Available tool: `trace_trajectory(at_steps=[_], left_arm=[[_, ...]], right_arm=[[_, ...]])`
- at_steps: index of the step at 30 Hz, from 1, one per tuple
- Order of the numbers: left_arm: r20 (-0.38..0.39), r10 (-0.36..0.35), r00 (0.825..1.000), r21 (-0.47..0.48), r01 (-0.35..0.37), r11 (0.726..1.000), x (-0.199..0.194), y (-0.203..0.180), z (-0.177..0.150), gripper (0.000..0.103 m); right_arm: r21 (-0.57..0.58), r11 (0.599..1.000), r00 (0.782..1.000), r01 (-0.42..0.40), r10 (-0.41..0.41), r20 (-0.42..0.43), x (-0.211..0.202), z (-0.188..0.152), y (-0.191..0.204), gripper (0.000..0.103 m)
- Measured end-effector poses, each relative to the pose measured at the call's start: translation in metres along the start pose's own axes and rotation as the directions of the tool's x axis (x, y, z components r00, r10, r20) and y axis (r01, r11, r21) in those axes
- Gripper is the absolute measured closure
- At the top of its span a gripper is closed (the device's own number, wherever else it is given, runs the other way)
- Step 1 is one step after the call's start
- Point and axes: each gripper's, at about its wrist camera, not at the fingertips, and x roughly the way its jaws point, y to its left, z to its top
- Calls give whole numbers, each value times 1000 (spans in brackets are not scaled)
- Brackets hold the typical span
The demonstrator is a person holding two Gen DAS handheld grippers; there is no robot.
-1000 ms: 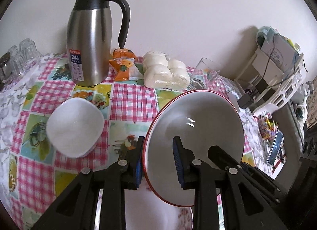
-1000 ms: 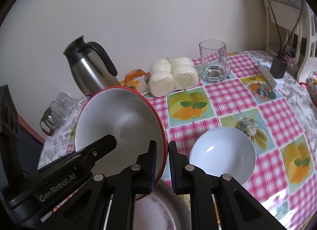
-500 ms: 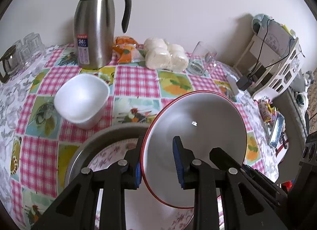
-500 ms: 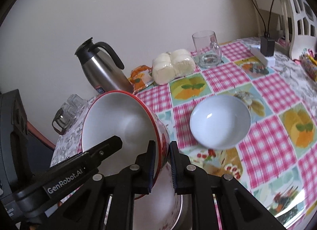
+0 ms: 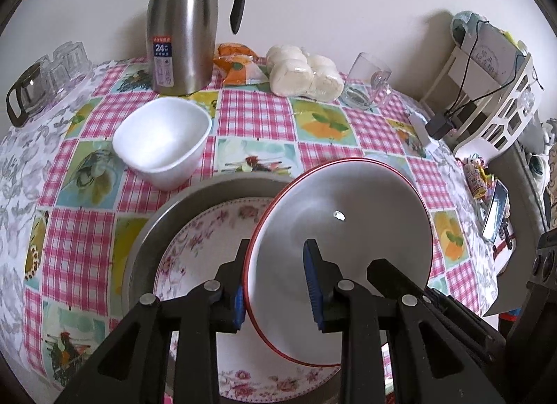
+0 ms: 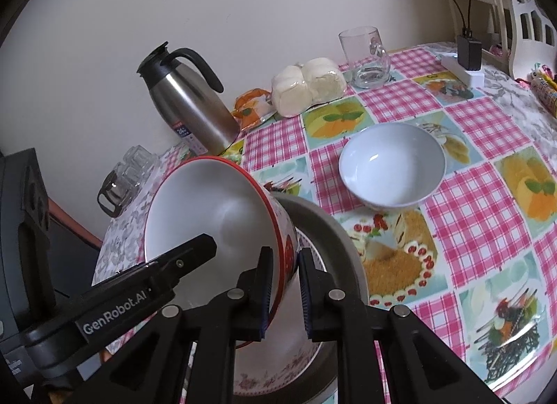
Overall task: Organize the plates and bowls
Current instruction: 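Lower the red-rimmed bowl onto the floral plate with both tools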
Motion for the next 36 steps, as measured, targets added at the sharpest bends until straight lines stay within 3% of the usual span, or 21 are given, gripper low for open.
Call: trace_trajectory(at_steps=[23,36], left_arm=[[-128,39,991,-122,-55,991,15,30,-15,74],[-144,52,988,-134,-71,988,17,32,-14,70]], right_arm=[[-55,998,992,8,-15,-122,26,-19,14,87],[-80,997,989,10,-22,-144,35,-20,21,84]])
